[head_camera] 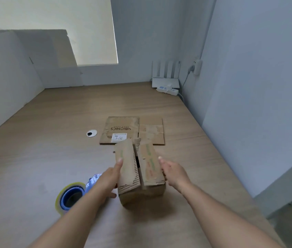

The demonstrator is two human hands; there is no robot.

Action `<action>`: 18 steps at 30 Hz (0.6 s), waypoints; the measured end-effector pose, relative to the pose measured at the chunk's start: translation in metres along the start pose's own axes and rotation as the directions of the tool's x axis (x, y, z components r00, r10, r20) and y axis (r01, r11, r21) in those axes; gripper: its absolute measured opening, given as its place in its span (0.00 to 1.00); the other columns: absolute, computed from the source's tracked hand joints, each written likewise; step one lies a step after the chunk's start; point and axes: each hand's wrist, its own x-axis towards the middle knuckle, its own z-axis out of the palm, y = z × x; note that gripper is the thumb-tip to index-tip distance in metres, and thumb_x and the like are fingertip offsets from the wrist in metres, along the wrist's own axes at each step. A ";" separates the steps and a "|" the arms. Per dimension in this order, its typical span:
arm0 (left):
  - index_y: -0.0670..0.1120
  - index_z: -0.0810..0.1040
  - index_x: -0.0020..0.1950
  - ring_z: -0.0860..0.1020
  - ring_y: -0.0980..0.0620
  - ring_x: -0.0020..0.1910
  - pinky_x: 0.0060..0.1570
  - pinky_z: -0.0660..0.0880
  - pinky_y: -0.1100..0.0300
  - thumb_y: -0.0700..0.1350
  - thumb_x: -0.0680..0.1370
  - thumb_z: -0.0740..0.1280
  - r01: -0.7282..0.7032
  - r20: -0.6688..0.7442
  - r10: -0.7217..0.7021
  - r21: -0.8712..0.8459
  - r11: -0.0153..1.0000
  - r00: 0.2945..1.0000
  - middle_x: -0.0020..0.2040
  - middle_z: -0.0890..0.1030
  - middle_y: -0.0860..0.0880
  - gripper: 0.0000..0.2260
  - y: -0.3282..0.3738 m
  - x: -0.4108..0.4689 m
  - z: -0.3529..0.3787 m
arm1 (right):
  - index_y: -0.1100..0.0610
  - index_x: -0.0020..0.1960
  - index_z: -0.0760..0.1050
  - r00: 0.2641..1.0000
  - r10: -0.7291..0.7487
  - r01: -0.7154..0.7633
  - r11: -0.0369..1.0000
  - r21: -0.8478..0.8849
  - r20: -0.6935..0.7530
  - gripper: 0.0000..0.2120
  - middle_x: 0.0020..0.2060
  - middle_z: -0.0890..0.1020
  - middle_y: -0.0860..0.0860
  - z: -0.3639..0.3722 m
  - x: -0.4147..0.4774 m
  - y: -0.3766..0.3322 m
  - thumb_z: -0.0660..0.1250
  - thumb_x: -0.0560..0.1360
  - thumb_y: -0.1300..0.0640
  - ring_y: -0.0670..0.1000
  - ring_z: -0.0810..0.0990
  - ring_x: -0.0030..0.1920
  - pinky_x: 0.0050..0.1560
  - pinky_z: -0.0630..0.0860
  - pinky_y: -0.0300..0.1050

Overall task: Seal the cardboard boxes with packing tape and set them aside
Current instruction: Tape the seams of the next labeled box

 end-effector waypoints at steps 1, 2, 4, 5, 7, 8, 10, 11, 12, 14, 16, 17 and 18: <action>0.48 0.68 0.68 0.74 0.46 0.59 0.54 0.77 0.45 0.64 0.79 0.55 -0.033 -0.008 0.034 0.102 0.994 0.999 0.62 0.74 0.48 0.26 -0.005 0.000 0.005 | 0.52 0.40 0.74 1.000 -0.010 0.009 0.996 -0.085 -0.006 0.26 0.40 0.80 0.50 0.002 -0.004 0.001 0.50 0.77 0.33 0.52 0.78 0.42 0.45 0.75 0.50; 0.47 0.67 0.69 0.73 0.46 0.59 0.51 0.78 0.47 0.64 0.78 0.56 -0.058 -0.028 0.063 0.171 0.984 0.998 0.63 0.73 0.48 0.26 -0.007 0.000 0.010 | 0.52 0.41 0.73 1.000 -0.012 0.010 0.988 -0.157 -0.015 0.26 0.40 0.80 0.48 0.004 -0.006 0.000 0.51 0.76 0.32 0.52 0.77 0.43 0.44 0.74 0.48; 0.46 0.65 0.70 0.74 0.46 0.58 0.49 0.78 0.50 0.65 0.77 0.59 -0.085 -0.063 0.105 0.265 0.960 0.993 0.63 0.73 0.47 0.30 -0.009 -0.001 0.018 | 0.51 0.51 0.75 1.000 -0.012 0.008 0.961 -0.276 -0.015 0.29 0.48 0.80 0.47 0.008 -0.009 -0.006 0.53 0.72 0.27 0.51 0.78 0.49 0.44 0.73 0.47; 0.46 0.64 0.71 0.74 0.46 0.59 0.51 0.77 0.51 0.65 0.75 0.61 -0.099 -0.065 0.126 0.323 0.941 0.990 0.64 0.74 0.47 0.32 -0.011 -0.001 0.022 | 0.51 0.58 0.74 1.000 -0.016 0.011 0.940 -0.340 -0.013 0.33 0.53 0.79 0.48 0.011 -0.011 -0.009 0.55 0.70 0.25 0.52 0.78 0.54 0.46 0.74 0.46; 0.45 0.64 0.71 0.74 0.47 0.61 0.54 0.77 0.52 0.67 0.72 0.65 -0.100 -0.076 0.145 0.417 0.903 0.987 0.65 0.73 0.46 0.35 -0.014 0.003 0.027 | 0.51 0.65 0.70 1.000 -0.017 0.010 0.892 -0.452 -0.013 0.39 0.59 0.76 0.51 0.017 -0.013 -0.016 0.58 0.66 0.25 0.54 0.75 0.60 0.54 0.73 0.48; 0.45 0.64 0.70 0.74 0.47 0.61 0.55 0.76 0.52 0.67 0.71 0.66 -0.089 -0.086 0.141 0.441 0.893 0.986 0.64 0.73 0.46 0.36 -0.016 0.004 0.029 | 0.52 0.67 0.69 1.000 -0.005 -0.001 0.877 -0.480 -0.013 0.39 0.60 0.74 0.52 0.020 -0.015 -0.018 0.61 0.66 0.26 0.54 0.74 0.62 0.56 0.72 0.49; 0.46 0.64 0.70 0.74 0.47 0.61 0.57 0.76 0.50 0.68 0.67 0.67 -0.063 -0.090 0.116 0.455 0.888 0.989 0.64 0.72 0.46 0.39 -0.018 0.007 0.030 | 0.52 0.68 0.66 1.000 0.018 -0.021 0.871 -0.491 -0.010 0.40 0.60 0.72 0.53 0.022 -0.017 -0.021 0.64 0.65 0.28 0.55 0.73 0.62 0.57 0.72 0.49; 0.47 0.64 0.70 0.73 0.47 0.60 0.58 0.76 0.50 0.70 0.64 0.66 -0.051 -0.086 0.101 0.459 0.887 0.991 0.63 0.71 0.46 0.42 -0.019 0.007 0.030 | 0.53 0.68 0.66 1.000 0.026 -0.028 0.869 -0.494 -0.011 0.41 0.60 0.71 0.53 0.022 -0.018 -0.021 0.64 0.64 0.28 0.55 0.73 0.62 0.57 0.72 0.49; 0.48 0.64 0.70 0.73 0.46 0.60 0.58 0.76 0.49 0.73 0.61 0.65 -0.034 -0.088 0.085 0.462 0.886 0.992 0.62 0.70 0.46 0.45 -0.018 0.007 0.030 | 0.54 0.68 0.65 1.000 0.025 -0.028 0.863 -0.504 -0.013 0.42 0.61 0.70 0.53 0.022 -0.019 -0.021 0.65 0.64 0.28 0.55 0.72 0.63 0.58 0.72 0.49; 0.50 0.66 0.69 0.74 0.47 0.59 0.56 0.76 0.50 0.77 0.55 0.62 -0.014 -0.100 0.072 0.486 0.874 0.992 0.62 0.70 0.46 0.49 -0.016 0.006 0.030 | 0.56 0.70 0.63 1.000 0.025 -0.021 0.838 -0.545 0.001 0.44 0.62 0.70 0.54 0.025 -0.021 -0.023 0.65 0.64 0.29 0.56 0.70 0.64 0.59 0.71 0.50; 0.49 0.68 0.67 0.75 0.47 0.56 0.53 0.77 0.51 0.74 0.57 0.61 -0.013 -0.110 0.078 0.496 0.868 0.991 0.60 0.72 0.46 0.45 -0.012 0.001 0.029 | 0.57 0.69 0.65 1.000 0.014 -0.010 0.829 -0.560 0.003 0.39 0.62 0.71 0.55 0.026 -0.022 -0.026 0.63 0.67 0.32 0.57 0.71 0.63 0.58 0.71 0.50; 0.47 0.68 0.66 0.75 0.46 0.54 0.52 0.76 0.53 0.70 0.62 0.61 -0.021 -0.117 0.088 0.479 0.878 0.989 0.58 0.74 0.46 0.39 -0.009 -0.001 0.027 | 0.57 0.67 0.67 1.000 -0.002 0.001 0.840 -0.543 -0.002 0.33 0.60 0.74 0.56 0.025 -0.022 -0.027 0.61 0.71 0.36 0.57 0.73 0.61 0.57 0.71 0.50; 0.45 0.68 0.63 0.74 0.45 0.52 0.51 0.75 0.53 0.64 0.69 0.59 -0.044 -0.126 0.110 0.441 0.896 0.986 0.56 0.75 0.45 0.31 -0.005 -0.004 0.025 | 0.58 0.63 0.70 0.999 -0.033 0.024 0.870 -0.493 -0.008 0.26 0.57 0.76 0.57 0.022 -0.023 -0.029 0.58 0.74 0.40 0.58 0.75 0.58 0.54 0.72 0.50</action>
